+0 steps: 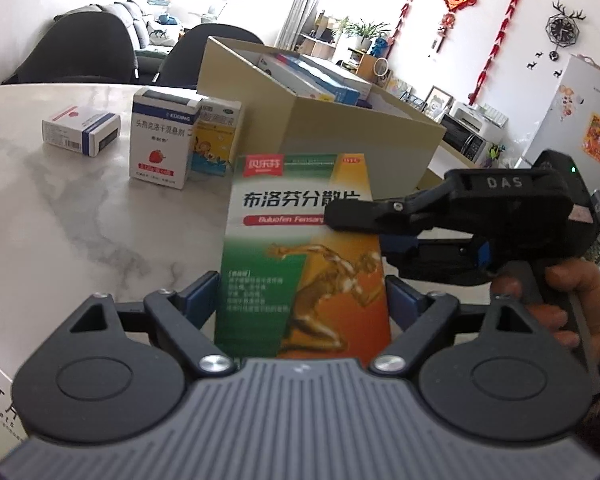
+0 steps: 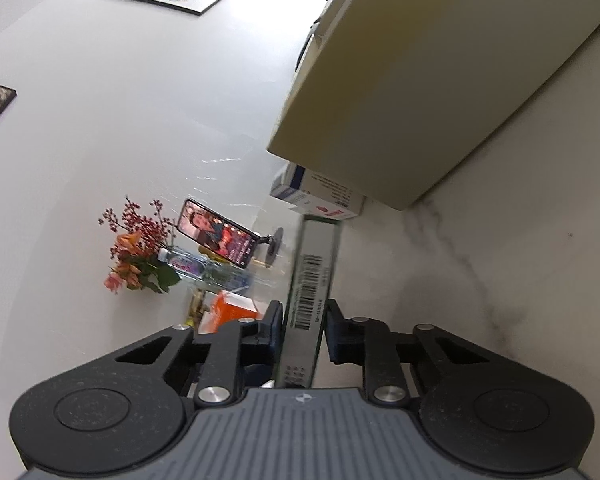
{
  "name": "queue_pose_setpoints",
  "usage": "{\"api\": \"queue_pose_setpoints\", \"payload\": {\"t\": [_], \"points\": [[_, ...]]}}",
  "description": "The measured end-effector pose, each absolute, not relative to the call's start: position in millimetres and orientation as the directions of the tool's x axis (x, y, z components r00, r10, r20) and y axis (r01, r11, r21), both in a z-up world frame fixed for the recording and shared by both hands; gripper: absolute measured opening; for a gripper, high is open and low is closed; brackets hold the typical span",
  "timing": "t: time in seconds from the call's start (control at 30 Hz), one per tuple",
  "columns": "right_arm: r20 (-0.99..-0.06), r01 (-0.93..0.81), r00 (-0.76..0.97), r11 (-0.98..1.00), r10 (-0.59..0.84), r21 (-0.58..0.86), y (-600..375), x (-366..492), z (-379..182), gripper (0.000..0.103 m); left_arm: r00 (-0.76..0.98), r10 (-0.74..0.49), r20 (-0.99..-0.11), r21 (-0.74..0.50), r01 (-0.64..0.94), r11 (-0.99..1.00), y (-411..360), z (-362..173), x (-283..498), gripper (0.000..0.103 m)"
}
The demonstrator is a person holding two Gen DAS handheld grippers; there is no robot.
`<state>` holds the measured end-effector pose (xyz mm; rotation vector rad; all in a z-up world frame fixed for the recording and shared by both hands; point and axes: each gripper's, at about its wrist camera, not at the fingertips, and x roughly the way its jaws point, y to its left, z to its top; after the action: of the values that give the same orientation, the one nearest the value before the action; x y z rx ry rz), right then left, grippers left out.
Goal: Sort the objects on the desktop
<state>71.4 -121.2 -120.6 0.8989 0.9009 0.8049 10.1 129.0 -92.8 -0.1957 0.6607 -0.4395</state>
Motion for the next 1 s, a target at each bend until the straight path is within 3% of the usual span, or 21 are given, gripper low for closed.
{"api": "queue_pose_setpoints", "payload": {"t": [0.3,1.0], "points": [[-0.326,-0.276,0.471,0.488,0.820,0.828,-128.3,69.9,-90.1,0.022,0.716,-0.479,-0.508,-0.300,0.374,0.877,136.5,-82.5,5.8,0.103],[-0.334,-0.438,0.585,0.634,0.739,0.637,-145.6,80.0,1.7,0.021,0.765,-0.405,-0.501,-0.315,0.274,0.909,159.4,-74.8,11.1,0.103]]}}
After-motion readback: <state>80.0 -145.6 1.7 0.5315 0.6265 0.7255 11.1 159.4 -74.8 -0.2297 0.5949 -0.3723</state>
